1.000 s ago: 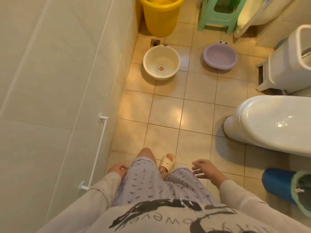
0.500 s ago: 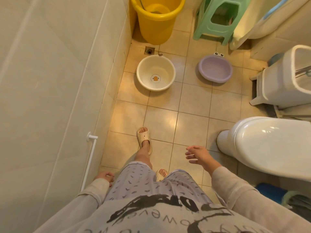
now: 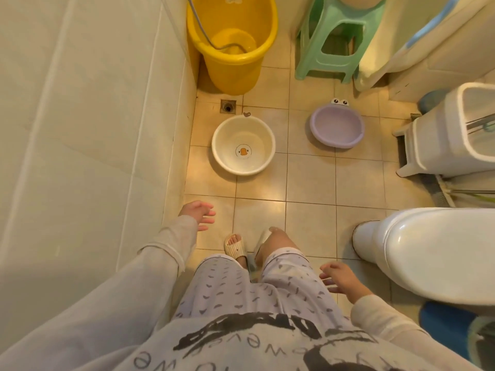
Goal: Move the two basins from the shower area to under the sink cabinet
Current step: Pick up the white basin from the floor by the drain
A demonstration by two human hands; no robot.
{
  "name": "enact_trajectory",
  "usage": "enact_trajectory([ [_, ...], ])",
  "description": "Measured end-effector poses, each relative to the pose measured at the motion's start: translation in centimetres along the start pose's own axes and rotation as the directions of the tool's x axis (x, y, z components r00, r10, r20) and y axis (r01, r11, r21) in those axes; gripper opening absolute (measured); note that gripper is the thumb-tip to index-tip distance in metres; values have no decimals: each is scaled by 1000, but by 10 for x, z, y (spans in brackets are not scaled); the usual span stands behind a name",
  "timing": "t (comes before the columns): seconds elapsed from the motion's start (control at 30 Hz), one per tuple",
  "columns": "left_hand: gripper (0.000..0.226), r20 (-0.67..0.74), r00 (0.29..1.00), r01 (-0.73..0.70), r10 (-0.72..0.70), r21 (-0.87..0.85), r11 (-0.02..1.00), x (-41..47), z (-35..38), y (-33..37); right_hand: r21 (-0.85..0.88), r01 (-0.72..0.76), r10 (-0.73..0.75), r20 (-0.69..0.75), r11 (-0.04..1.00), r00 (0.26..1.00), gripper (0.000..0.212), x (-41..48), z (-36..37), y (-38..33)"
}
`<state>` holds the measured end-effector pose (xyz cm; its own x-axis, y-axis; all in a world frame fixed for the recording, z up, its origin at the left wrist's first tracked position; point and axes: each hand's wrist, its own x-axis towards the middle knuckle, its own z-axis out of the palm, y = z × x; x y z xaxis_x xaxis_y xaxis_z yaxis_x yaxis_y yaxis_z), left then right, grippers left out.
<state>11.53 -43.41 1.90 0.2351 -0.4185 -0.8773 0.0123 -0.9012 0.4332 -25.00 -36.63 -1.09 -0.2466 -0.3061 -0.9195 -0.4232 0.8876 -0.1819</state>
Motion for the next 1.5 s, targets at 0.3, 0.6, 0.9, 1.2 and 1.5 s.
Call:
enact_trajectory([
  [0.3,24,-71,979,203,-193,162,966,27,6,6,-91,109,-105,51,990,993,19,31,-23,-120],
  [0.6,26,-196,928,333,-318,48,942,51,25,24,-232,255,-225,147,939,963,22,80,-66,-255],
  [0.9,31,-74,954,295,-289,90,951,111,51,95,-344,185,-149,130,921,980,22,146,-74,-303],
  [1.2,20,-136,977,154,-167,-106,982,319,42,160,-306,172,-147,104,936,984,23,288,-7,-341],
  [1.5,38,-344,931,203,-121,211,956,539,83,89,-92,70,-71,-7,993,997,58,510,87,-378],
])
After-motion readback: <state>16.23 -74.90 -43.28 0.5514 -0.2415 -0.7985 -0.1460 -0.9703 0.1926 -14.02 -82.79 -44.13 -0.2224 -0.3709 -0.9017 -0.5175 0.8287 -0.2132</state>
